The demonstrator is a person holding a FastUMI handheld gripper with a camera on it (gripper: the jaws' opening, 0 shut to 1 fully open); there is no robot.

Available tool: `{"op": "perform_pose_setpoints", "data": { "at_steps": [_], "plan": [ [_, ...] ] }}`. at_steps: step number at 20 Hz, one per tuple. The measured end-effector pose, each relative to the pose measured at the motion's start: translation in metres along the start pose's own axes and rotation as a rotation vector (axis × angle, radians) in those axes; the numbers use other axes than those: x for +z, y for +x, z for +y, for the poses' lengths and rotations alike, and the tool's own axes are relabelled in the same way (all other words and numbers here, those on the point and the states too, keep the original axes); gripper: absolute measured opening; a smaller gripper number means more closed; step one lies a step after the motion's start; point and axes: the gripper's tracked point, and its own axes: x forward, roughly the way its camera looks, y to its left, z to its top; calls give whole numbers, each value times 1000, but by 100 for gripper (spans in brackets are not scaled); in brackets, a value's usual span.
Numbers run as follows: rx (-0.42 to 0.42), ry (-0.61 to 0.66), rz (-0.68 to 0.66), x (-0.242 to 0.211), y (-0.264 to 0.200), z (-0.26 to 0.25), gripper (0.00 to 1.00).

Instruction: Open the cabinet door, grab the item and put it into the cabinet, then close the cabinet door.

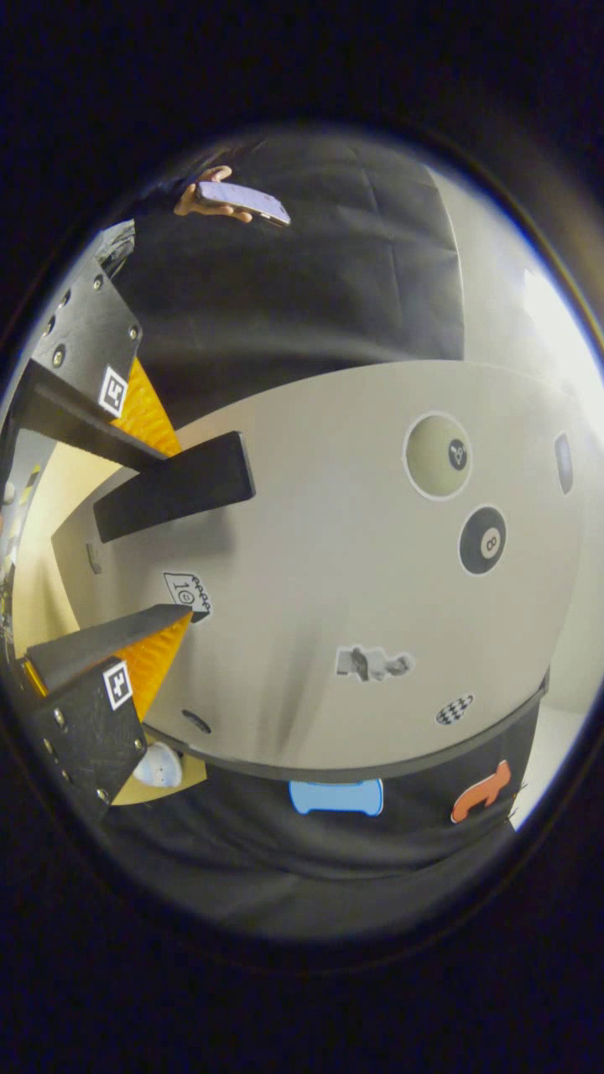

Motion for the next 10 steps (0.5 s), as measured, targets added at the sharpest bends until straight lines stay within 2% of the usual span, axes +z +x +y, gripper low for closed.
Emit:
{"op": "perform_pose_setpoints", "data": {
  "at_steps": [2,3,7,10],
  "plan": [
    [5,-15,-8,2,16,6,89],
    [-19,-32,-11,2,22,5,90],
    [-26,-81,-31,8,27,27,100],
    [-33,-92,-38,9,37,31,100]
  ]
}}
